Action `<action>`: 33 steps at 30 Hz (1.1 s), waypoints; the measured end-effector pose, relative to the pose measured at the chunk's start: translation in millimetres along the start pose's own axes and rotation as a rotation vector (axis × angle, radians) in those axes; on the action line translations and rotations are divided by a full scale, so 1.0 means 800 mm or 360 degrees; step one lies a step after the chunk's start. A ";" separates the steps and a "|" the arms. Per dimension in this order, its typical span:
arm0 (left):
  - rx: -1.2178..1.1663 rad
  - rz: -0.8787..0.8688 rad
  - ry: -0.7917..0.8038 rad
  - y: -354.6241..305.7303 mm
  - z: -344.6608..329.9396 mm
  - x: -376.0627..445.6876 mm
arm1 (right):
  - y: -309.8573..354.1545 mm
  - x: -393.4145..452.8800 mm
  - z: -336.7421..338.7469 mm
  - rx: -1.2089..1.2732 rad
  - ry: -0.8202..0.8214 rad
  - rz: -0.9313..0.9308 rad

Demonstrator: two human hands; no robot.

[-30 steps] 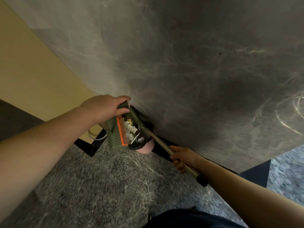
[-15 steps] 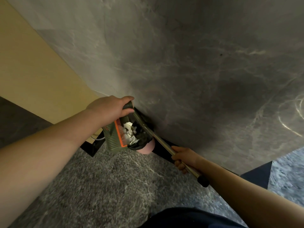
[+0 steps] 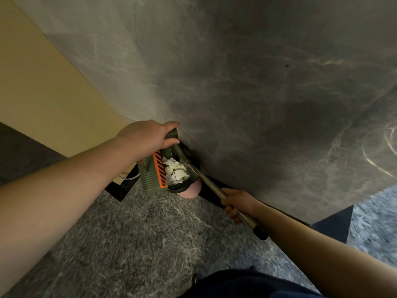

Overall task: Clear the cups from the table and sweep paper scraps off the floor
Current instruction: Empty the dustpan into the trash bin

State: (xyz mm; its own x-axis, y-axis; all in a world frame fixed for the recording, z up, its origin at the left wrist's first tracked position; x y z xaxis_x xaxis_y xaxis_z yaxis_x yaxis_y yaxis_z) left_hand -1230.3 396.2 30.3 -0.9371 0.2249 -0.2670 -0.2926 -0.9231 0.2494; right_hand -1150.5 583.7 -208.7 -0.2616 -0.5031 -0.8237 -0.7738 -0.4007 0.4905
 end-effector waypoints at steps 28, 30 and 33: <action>0.0095 0.0041 -0.0012 0.013 -0.007 -0.010 | 0.003 0.004 -0.016 0.0083 0.0074 -0.0049; 0.0039 0.0073 -0.0041 0.022 -0.005 -0.010 | 0.004 0.004 -0.017 0.0118 0.0079 -0.0050; -0.0039 0.0153 -0.0091 0.039 0.000 -0.020 | 0.004 0.001 -0.020 0.0116 0.0076 -0.0049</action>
State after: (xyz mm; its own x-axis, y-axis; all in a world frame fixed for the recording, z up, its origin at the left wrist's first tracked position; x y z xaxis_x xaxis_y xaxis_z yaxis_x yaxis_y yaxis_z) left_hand -1224.8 364.1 42.4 -0.9701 0.1519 -0.1892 -0.1968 -0.9486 0.2479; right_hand -1144.1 570.0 -203.0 -0.2104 -0.5281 -0.8227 -0.8215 -0.3606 0.4416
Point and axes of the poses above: each hand's wrist, its own x-axis towards the middle knuckle, its own z-axis out of the back of the hand, y = z × x, the point moved 10 cm from there along x, towards the middle knuckle, and after that the axes turned 12 degrees about -z, right-handed, at the moved point
